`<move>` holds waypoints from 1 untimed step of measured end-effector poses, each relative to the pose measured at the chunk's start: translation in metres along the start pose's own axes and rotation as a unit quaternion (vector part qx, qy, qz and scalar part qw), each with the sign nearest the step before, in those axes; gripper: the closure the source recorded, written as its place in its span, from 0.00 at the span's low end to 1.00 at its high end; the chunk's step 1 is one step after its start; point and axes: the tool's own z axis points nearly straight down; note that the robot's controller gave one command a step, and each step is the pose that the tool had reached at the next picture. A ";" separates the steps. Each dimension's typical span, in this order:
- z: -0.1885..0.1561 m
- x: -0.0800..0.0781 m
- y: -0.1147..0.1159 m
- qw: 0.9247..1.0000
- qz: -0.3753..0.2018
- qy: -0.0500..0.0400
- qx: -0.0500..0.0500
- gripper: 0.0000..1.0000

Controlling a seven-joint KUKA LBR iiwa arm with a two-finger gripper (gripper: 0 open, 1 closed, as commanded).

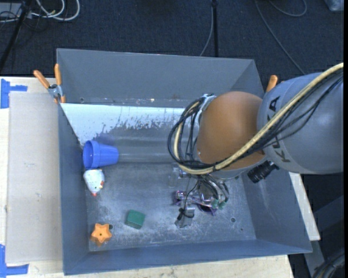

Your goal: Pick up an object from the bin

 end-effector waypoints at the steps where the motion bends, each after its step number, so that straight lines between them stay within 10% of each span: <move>1: -0.004 -0.002 0.000 1.000 0.001 -0.004 0.000 0.00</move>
Offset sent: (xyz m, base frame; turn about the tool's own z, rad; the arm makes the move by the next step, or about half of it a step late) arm 0.0086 -0.0850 0.0115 0.0267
